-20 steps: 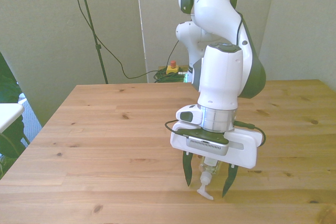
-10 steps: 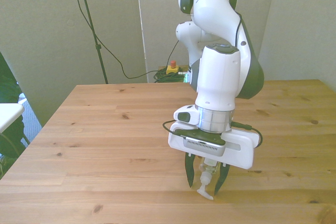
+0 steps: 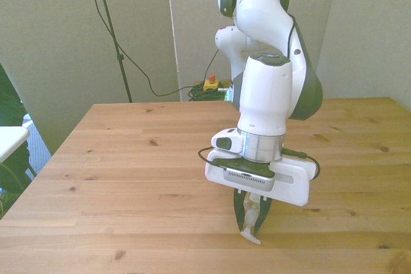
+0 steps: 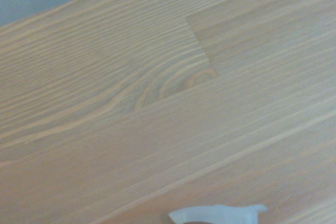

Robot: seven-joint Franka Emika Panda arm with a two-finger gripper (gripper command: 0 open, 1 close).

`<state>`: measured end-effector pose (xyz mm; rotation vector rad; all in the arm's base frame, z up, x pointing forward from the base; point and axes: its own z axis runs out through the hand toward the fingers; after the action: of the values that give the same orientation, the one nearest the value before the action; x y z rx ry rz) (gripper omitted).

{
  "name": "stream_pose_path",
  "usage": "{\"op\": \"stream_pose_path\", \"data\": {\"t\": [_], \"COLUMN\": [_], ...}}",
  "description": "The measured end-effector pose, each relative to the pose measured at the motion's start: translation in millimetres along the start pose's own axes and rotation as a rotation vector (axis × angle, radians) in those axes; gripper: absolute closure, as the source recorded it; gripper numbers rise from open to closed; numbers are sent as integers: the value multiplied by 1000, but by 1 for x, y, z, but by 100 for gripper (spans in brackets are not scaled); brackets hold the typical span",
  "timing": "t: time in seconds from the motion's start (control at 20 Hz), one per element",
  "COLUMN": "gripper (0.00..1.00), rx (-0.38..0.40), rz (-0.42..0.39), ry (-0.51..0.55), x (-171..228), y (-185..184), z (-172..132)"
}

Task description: Stand the sanitizer

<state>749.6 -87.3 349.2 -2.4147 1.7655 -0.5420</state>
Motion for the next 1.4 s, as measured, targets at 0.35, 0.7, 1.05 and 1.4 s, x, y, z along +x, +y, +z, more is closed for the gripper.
{"op": "stream_pose_path", "data": {"t": [0.35,0.7,1.05,1.4], "gripper": [100,100,100,100], "rx": [40,231,357,409], "rz": [3,-1,23,11], "ry": [16,183,313,374], "x": [4,-32,-73,-114], "y": [-5,-2,35,51], "z": [-15,-111,-150,-156]}}
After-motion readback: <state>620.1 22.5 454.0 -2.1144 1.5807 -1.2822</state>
